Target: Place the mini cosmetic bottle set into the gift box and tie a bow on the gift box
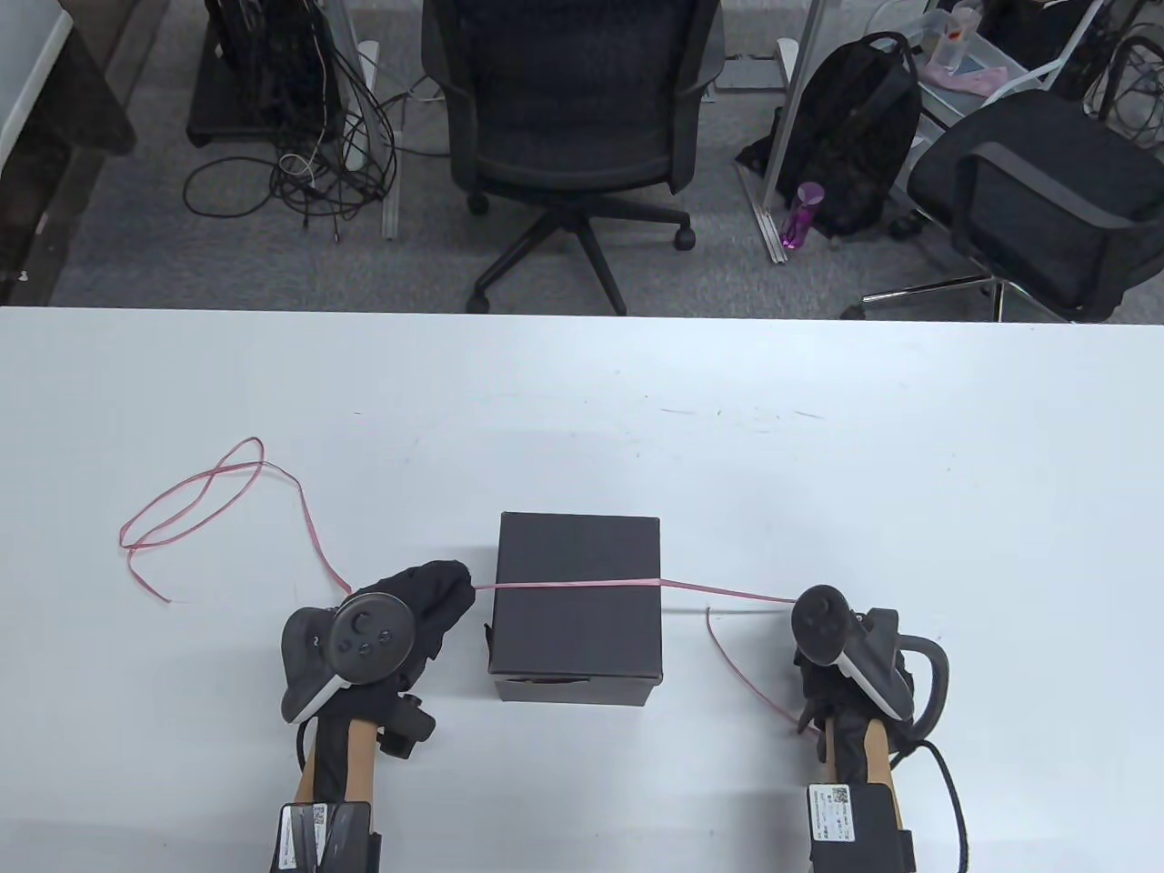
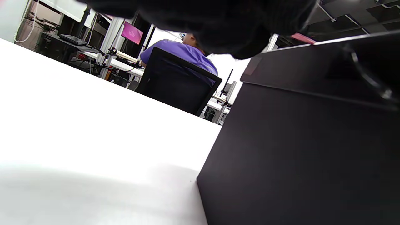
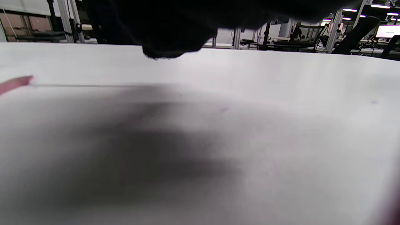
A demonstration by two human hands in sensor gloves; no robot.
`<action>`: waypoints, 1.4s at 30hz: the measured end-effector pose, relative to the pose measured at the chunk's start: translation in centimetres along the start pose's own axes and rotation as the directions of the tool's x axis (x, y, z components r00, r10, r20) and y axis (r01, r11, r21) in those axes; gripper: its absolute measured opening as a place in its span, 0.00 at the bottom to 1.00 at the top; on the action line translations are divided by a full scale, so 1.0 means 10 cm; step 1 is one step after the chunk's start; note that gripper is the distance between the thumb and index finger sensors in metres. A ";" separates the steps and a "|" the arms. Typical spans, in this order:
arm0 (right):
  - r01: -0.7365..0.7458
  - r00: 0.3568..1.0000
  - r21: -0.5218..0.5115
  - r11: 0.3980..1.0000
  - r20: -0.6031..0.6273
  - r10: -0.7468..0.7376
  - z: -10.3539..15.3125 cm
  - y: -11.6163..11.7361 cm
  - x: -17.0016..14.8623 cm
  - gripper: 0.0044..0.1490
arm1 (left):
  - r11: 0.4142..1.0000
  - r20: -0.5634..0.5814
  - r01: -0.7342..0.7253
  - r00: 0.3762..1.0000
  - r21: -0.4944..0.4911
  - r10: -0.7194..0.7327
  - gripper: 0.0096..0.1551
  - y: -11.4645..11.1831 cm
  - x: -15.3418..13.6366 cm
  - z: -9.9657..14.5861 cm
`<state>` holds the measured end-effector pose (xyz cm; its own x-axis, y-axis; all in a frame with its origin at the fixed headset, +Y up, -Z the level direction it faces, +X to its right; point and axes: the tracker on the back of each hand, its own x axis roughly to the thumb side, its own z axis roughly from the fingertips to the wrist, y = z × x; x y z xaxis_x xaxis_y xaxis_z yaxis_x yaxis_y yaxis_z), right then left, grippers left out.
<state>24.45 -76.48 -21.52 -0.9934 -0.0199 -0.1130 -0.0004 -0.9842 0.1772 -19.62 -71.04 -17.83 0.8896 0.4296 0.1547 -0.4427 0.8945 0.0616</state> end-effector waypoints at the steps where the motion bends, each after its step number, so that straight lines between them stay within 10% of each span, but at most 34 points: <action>1: -0.010 1.000 0.018 1.000 -0.004 0.010 -0.01 0.02 0.01 0.24 | 1.000 -0.007 0.005 1.000 0.001 -0.005 0.24 0.00 -0.01 0.00; 5: -0.023 1.000 0.103 0.994 0.011 0.022 -0.02 0.00 0.08 0.27 | 1.000 0.000 0.016 1.000 0.013 -0.016 0.23 0.00 0.02 0.00; 9: 0.066 0.986 0.138 0.988 0.145 -0.086 0.09 -0.24 0.20 0.61 | 0.998 0.045 0.009 0.999 0.058 -0.012 0.23 0.05 0.14 0.02; 16: 0.442 0.805 -0.132 0.887 0.495 -0.327 0.50 -0.79 0.60 0.69 | 0.991 0.148 0.019 0.988 0.134 -0.038 0.22 0.17 0.47 0.09; 25: 0.395 0.583 0.030 0.918 0.764 -0.276 0.84 -0.91 1.17 0.73 | 0.984 0.346 0.014 0.935 0.179 -0.077 0.22 0.19 1.01 0.25; 36: 0.505 0.453 0.106 0.857 0.812 -0.368 0.92 -0.96 1.25 0.26 | 0.984 0.402 -0.026 0.915 0.178 -0.049 0.23 0.15 1.15 0.32; 42: 0.601 0.423 0.106 0.792 0.799 -0.428 0.95 -1.06 1.17 0.23 | 0.986 0.406 -0.065 0.914 0.151 -0.002 0.23 0.15 1.12 0.29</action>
<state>11.75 -64.64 -15.47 -0.5117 0.5533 0.6574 -0.6100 -0.7727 0.1756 -10.69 -65.25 -13.15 0.7683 0.3406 0.5419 -0.5113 0.8359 0.1997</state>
